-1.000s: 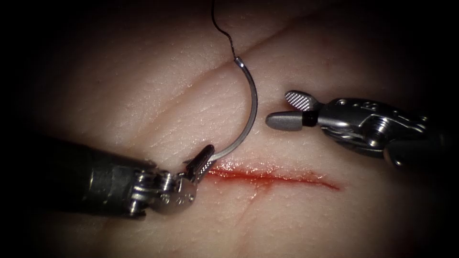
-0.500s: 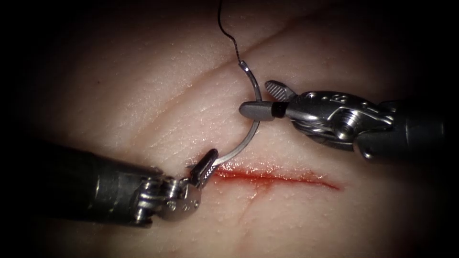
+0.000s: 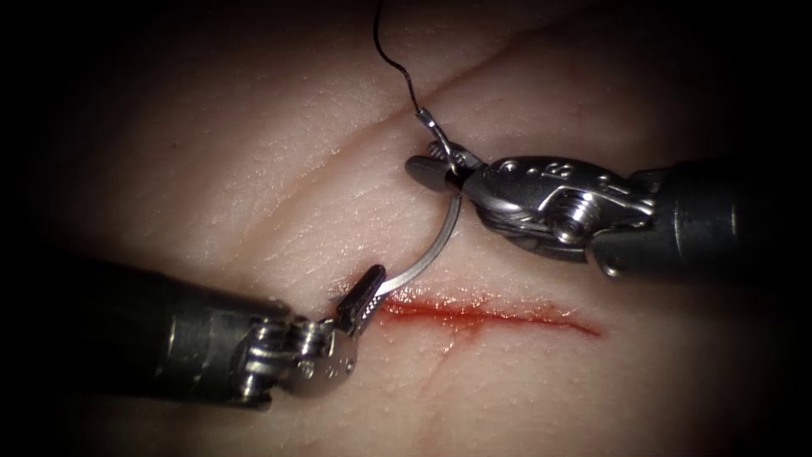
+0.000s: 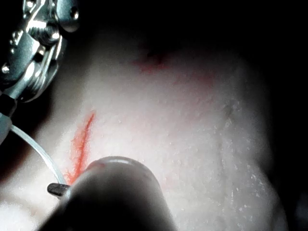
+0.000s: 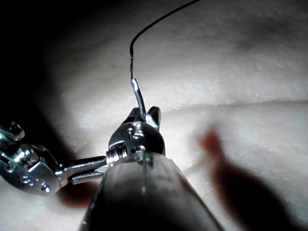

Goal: Wound Closure

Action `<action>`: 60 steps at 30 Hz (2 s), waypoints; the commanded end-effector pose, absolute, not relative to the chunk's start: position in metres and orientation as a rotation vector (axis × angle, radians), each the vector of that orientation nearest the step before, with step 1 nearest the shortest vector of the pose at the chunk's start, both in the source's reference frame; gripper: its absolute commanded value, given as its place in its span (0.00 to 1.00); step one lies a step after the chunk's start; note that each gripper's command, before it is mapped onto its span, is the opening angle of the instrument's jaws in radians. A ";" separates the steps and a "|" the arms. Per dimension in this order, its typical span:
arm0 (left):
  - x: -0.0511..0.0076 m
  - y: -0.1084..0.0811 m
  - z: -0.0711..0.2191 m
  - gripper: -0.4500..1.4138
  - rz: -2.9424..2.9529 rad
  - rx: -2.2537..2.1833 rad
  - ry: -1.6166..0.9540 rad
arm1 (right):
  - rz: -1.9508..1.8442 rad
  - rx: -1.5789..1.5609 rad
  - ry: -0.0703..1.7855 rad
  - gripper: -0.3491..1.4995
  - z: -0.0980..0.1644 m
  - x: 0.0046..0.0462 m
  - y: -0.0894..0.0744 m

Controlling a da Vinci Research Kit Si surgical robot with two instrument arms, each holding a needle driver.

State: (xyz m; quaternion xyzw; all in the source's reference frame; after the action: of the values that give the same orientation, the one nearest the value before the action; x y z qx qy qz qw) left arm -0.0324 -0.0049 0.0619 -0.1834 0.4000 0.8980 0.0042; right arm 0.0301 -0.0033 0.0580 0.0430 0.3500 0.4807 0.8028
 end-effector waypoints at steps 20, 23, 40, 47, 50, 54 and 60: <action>-0.0313 -0.003 0.059 0.82 2.303 -1.216 0.217 | 0.918 0.095 0.926 0.00 0.056 0.0268 -0.003; -0.0311 -0.003 0.059 0.81 2.247 -1.275 0.092 | 0.875 0.100 0.959 0.00 0.056 0.0268 -0.003; -0.0309 0.001 0.058 0.81 1.824 -1.567 -0.699 | 0.553 0.143 1.264 0.00 0.055 0.0278 -0.004; -0.0318 0.002 0.060 0.81 1.777 -1.542 -0.827 | 0.477 0.171 1.366 0.00 0.054 0.0294 -0.004; -0.0320 0.003 0.061 0.81 1.763 -1.535 -0.864 | 0.449 0.167 1.413 0.00 0.054 0.0301 -0.004; -0.0323 0.002 0.061 0.81 1.763 -1.523 -0.907 | 0.410 0.154 1.448 0.00 0.053 0.0307 -0.005; -0.0323 0.002 0.060 0.78 1.777 -1.488 -0.985 | 0.378 0.151 1.452 0.00 0.054 0.0311 -0.005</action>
State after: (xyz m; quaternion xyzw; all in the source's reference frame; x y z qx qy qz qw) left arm -0.0319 0.0018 0.0594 -0.5597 -0.3761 0.6731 0.3037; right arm 0.0305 -0.0046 0.0534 0.0664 0.6593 0.1683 0.7298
